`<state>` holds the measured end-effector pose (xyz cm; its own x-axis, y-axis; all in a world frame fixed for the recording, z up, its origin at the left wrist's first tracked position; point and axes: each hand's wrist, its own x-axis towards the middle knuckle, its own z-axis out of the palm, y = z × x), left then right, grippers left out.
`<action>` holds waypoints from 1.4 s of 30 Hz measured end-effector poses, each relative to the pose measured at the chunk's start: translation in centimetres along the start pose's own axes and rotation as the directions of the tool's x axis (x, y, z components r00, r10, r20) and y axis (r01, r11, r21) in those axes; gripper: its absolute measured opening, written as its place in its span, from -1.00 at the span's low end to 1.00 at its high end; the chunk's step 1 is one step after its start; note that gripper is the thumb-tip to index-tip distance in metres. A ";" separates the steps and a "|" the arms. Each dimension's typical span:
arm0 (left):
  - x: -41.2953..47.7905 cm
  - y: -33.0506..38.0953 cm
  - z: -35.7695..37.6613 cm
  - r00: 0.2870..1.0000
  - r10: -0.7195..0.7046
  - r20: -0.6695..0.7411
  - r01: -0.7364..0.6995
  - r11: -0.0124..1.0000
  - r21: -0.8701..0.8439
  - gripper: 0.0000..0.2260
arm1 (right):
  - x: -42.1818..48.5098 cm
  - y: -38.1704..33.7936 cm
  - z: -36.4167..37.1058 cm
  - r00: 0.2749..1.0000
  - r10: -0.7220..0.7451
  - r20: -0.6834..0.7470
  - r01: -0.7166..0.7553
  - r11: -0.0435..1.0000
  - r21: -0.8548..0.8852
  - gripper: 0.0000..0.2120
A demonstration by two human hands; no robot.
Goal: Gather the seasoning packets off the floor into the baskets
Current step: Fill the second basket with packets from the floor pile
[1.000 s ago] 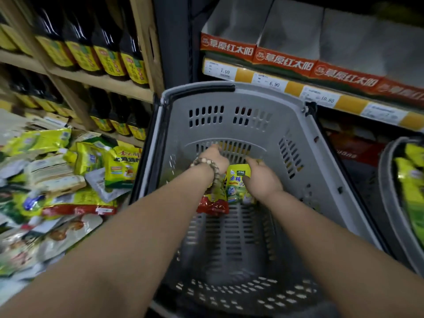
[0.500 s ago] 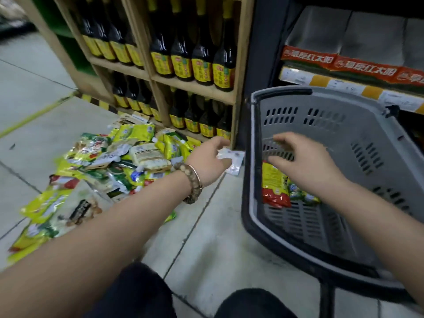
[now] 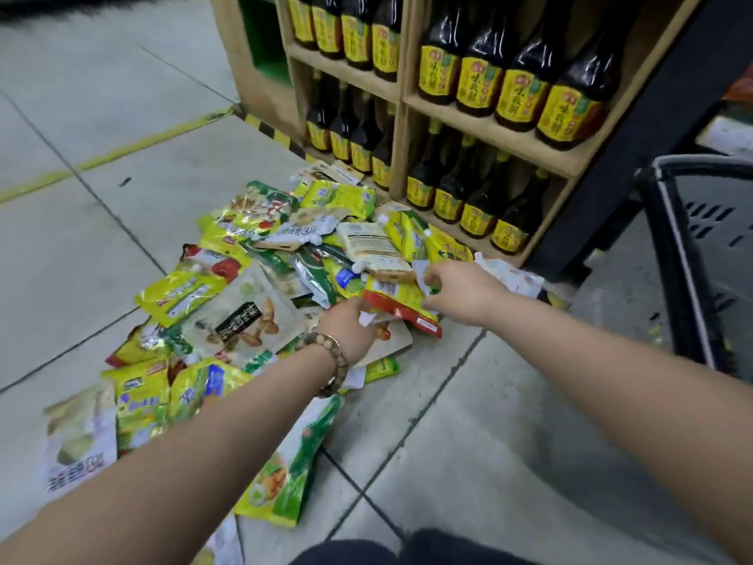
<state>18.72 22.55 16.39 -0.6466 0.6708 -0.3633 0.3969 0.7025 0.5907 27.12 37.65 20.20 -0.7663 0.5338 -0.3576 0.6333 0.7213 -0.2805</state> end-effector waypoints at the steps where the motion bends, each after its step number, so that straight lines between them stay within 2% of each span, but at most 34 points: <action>1: 0.9 -0.9 0.7 1.000 -0.030 0.000 0.030 0.999 -0.024 -0.62 | 1.4 0.2 1.3 1.000 0.014 0.011 -0.014 1.000 0.012 -0.64; 6: 4.0 -3.7 3.1 0.993 -0.107 -0.047 0.100 0.988 -0.120 -0.64 | 7.0 1.4 7.7 0.993 0.116 -0.004 -0.115 0.987 0.116 -0.64; 9: 5.7 -5.6 4.0 0.992 -0.113 -0.052 0.104 0.983 -0.151 -0.66 | 10.6 2.0 12.1 0.993 0.104 -0.051 -0.104 0.995 0.014 -0.59; 13: 6.6 -8.2 4.9 0.987 -0.150 -0.057 0.130 0.956 -0.264 -0.71 | 14.0 2.9 16.3 0.980 0.037 -0.194 -0.058 0.993 -0.104 -0.39; 18: 6.7 -9.7 6.8 0.977 -0.205 -0.059 0.161 0.889 -0.429 -0.74 | 15.4 5.4 18.3 0.927 -0.098 -0.363 0.059 0.991 -0.117 -0.43; 21: 6.6 -9.6 7.7 0.974 -0.220 -0.061 0.152 0.822 -0.549 -0.78 | 14.7 6.5 17.4 0.887 -0.123 -0.444 0.165 0.985 0.056 -0.48; 28: 6.8 -7.3 8.1 0.969 -0.243 -0.040 0.124 0.623 -0.772 -0.77 | 11.2 5.7 14.4 0.810 0.037 -0.585 0.239 0.890 0.388 -0.58; 30: 6.7 -6.9 7.9 0.971 -0.228 -0.071 0.079 0.588 -0.805 -0.75 | 10.1 5.7 11.9 0.793 0.059 -0.606 0.244 0.881 0.406 -0.62; 33: 6.4 -6.5 7.8 0.971 -0.200 -0.133 0.003 0.564 -0.826 -0.71 | 8.1 5.7 8.1 0.802 0.009 -0.597 0.224 0.922 0.315 -0.63; 36: 5.9 -6.0 7.3 0.974 -0.154 -0.165 -0.055 0.545 -0.836 -0.58 | 6.7 4.6 4.5 0.835 -0.056 -0.547 0.225 0.943 0.247 -0.67; 42: 5.0 -7.0 5.2 0.954 0.038 -0.297 -0.220 0.760 -0.611 -0.17 | 2.9 0.4 -2.0 0.918 -0.252 -0.305 0.304 0.943 0.134 -0.78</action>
<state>16.10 22.17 6.69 -0.7953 0.5961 -0.1105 0.0458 0.2407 0.9695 24.87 40.38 20.86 -0.8965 0.4427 0.0137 0.3793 0.7833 -0.4925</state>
